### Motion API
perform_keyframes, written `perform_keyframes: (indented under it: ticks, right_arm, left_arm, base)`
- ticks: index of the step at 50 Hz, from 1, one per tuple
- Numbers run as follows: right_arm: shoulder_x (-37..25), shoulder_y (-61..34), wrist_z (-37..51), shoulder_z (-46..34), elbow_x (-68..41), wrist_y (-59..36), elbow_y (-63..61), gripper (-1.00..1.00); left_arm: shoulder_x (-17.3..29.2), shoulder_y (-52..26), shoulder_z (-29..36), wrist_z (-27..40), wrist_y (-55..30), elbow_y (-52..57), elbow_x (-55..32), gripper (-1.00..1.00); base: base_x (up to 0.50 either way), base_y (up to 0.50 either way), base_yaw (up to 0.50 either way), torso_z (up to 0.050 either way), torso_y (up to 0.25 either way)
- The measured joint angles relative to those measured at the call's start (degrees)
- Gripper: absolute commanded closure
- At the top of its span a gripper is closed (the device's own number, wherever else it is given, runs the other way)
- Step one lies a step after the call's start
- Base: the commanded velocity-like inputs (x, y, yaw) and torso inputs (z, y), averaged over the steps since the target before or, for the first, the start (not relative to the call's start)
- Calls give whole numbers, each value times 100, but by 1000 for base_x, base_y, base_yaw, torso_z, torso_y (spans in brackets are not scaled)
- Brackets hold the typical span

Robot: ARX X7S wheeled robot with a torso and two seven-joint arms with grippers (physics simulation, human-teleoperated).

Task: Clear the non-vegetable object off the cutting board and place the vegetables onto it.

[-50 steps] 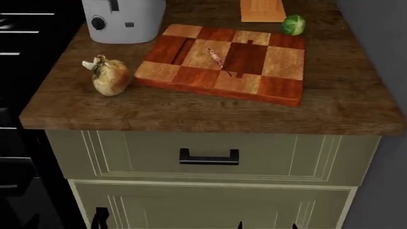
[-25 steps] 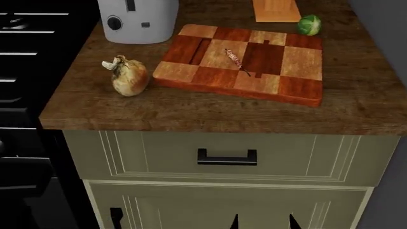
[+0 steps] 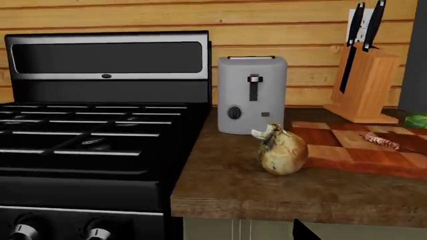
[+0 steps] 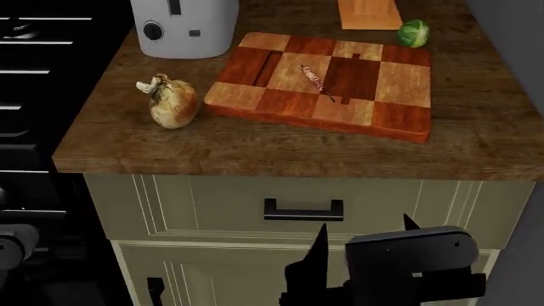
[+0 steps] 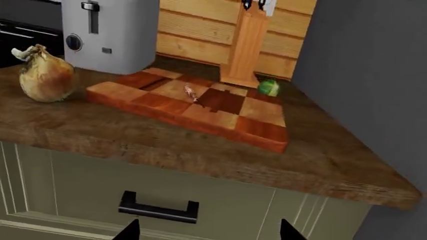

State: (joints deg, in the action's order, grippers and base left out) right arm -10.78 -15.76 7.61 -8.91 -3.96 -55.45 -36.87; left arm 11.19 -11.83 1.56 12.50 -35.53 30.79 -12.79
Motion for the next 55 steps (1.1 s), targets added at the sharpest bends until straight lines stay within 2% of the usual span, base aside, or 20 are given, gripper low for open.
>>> perform_keyframes:
  ticks: [10, 19, 26, 34, 48, 55]
  right_arm:
    - [-216, -1256, -350, 416, -520, -1939, -619, -100]
    - [-922, -2381, 825, 754, -2826, -2822, -345, -100]
    - [-1407, -3347, 1363, 569, -3956, -3089, 238, -100]
    - [-1772, -4332, 1517, 257, -4630, -3207, 1043, -100]
    - [-2033, -5753, 1138, -383, -4971, -3088, 2521, -100]
    - [-2052, -6205, 952, -588, -5028, -3018, 3049, -100]
  left_arm:
    - [110, -1236, -250, 59, -1500, 317, -465, -100]
    - [160, -2373, -238, 64, -2071, -198, -579, -100]
    - [98, -3216, -155, 57, -2291, -886, -600, -100]
    - [11, -4045, -25, 23, -2403, -1733, -589, -100]
    - [-40, -5000, 160, 14, -2508, -2728, -526, -100]
    - [-41, -5276, 209, 31, -2576, -2940, -516, -100]
  base:
    - [0, 0, 0, 0, 0]
    - [0, 0, 0, 0, 0]
    - [0, 0, 0, 0, 0]
    - [0, 0, 0, 0, 0]
    - [0, 0, 0, 0, 0]
    - [446, 0, 0, 0, 0]
